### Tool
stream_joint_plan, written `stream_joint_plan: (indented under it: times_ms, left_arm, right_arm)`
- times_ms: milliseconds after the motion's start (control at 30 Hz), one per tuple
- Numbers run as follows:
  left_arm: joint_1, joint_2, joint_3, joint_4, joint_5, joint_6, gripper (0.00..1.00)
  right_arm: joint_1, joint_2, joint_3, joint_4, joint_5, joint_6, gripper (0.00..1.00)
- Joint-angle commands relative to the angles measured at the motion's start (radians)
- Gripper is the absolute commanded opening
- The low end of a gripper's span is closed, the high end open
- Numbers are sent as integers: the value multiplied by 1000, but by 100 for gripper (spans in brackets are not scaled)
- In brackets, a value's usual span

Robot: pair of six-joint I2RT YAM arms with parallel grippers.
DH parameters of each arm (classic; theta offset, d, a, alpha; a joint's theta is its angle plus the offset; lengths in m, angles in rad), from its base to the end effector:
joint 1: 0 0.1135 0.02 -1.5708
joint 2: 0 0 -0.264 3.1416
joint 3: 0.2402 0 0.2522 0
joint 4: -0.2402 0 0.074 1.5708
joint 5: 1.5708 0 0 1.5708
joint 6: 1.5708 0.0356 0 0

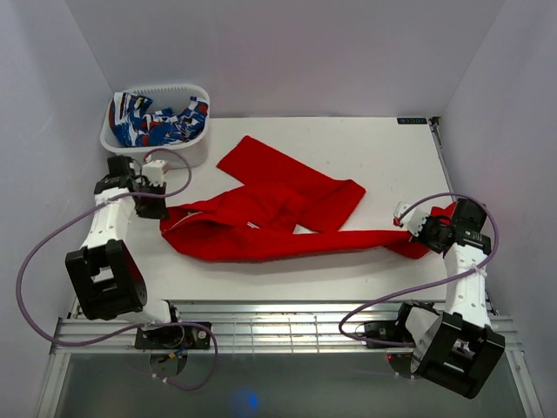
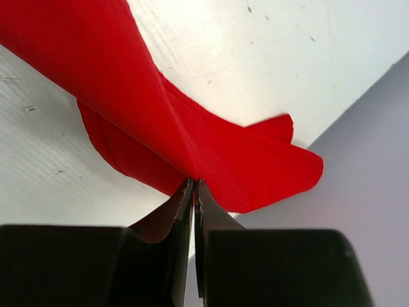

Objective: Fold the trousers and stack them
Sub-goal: Flatten the trousers out

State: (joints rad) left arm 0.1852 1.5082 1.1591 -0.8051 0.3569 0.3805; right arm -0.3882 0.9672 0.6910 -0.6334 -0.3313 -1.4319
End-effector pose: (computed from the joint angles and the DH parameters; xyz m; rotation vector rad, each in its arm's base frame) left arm 0.2948 0.0426 0.2514 0.3562 2.6075 -0.3004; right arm 0.1787 -0.0606 0.2368 -1.3445 2.0559 -0.4129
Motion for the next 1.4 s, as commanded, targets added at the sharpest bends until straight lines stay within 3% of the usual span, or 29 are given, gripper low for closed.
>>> stream_joint_plan:
  times_ms: [0, 67, 100, 133, 200, 233, 333, 467, 533, 600, 633, 700, 733, 833, 967, 1067, 1200, 1367]
  left_arm:
    - [135, -88, -97, -13, -64, 5, 0]
    - [184, -66, -137, -26, -42, -12, 13]
    - [194, -54, -144, -32, -29, -18, 38]
    - [210, -42, -142, -45, 8, -22, 47]
    - [229, -43, -103, -68, 72, 9, 58]
    - [230, -58, -79, -80, 98, 29, 62]
    - [231, -88, 38, -132, 209, 133, 77]
    - [186, -98, 214, -228, 321, 254, 81]
    - [113, -105, 246, -240, 330, 309, 81]
    - [38, -135, 226, -221, 318, 343, 81]
    - [-66, -147, 205, -195, 262, 351, 81]
    - [-163, -164, 125, -94, 200, 347, 81]
    - [-270, -167, 102, -59, 150, 344, 81]
    - [-393, -110, 57, 27, 91, 344, 79]
    - [-472, -23, 70, 52, 70, 336, 77]
    - [-501, 12, 71, 76, 60, 324, 77]
    - [-544, 21, 51, 133, 42, 337, 77]
    - [-622, 47, 16, 146, -9, 469, 77]
  right_arm:
    - [-5, 8, -30, -29, -41, -117, 8]
    - [0, -21, -92, -19, -45, -195, 9]
    - [0, -36, -120, -8, -31, -225, 22]
    - [0, -71, -169, 29, -19, -269, 28]
    - [0, -102, -192, 93, 17, -256, 44]
    - [0, -107, -191, 134, 29, -225, 59]
    - [-9, -18, -82, 135, 46, -142, 70]
    - [-18, 181, 189, 104, -6, 80, 75]
    - [-18, 299, 394, 8, -98, 195, 76]
    - [8, 379, 526, -53, -191, 326, 77]
    - [29, 459, 639, -102, -210, 373, 78]
    - [115, 525, 718, -117, -228, 460, 79]
    - [150, 572, 751, -80, -229, 535, 79]
    - [297, 649, 759, 65, -186, 649, 80]
    - [466, 839, 884, 147, -126, 714, 80]
    - [506, 1019, 991, 208, -75, 795, 80]
    - [519, 1316, 1330, 135, -43, 872, 80]
    - [544, 1435, 1427, 107, -58, 883, 80]
